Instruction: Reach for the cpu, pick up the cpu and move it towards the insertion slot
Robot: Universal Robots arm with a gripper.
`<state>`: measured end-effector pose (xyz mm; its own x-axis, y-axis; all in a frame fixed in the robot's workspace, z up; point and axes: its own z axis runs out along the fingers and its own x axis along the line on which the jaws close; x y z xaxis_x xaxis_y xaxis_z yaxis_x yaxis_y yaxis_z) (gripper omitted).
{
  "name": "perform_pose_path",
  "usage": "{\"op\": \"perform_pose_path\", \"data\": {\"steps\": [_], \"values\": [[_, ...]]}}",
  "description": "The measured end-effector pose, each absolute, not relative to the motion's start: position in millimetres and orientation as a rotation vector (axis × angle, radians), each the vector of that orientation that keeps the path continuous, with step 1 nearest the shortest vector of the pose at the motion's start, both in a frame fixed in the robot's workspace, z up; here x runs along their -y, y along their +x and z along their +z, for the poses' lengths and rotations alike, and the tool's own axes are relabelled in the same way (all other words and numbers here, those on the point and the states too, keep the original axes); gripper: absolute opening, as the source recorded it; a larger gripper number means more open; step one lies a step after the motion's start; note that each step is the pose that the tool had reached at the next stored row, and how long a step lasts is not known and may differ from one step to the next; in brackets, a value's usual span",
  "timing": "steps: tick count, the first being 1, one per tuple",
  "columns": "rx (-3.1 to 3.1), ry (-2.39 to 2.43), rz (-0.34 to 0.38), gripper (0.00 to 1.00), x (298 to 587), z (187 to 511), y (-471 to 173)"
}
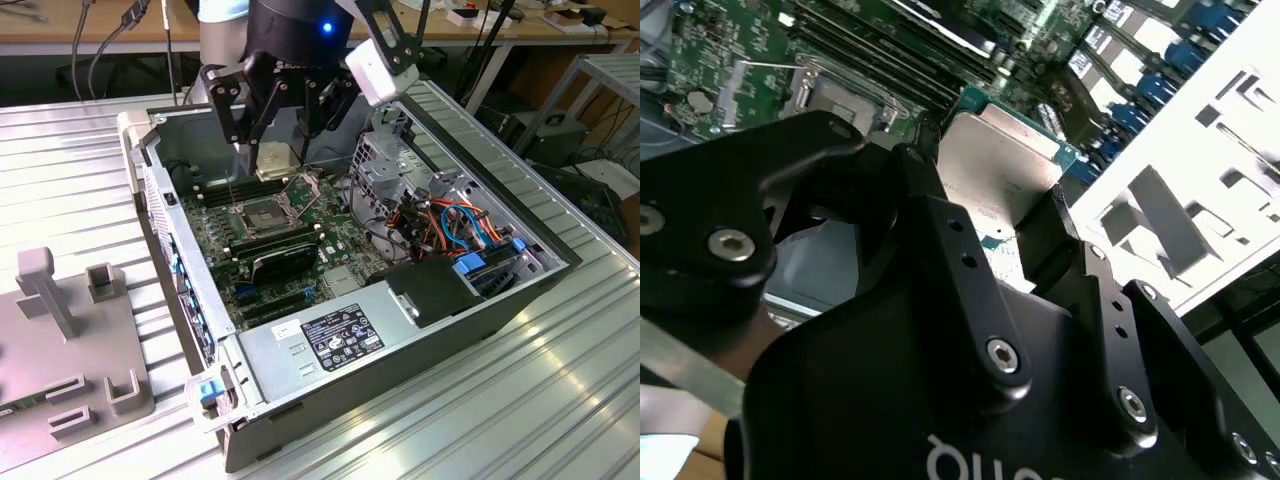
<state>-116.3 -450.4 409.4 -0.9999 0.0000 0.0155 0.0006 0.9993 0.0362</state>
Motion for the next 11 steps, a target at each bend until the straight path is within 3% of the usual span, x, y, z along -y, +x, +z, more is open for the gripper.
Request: {"op": "perform_pose_path", "data": {"steps": [11], "values": [[3.125,0.000,-0.057,0.55,447.4,407.2,-93.6]]}}
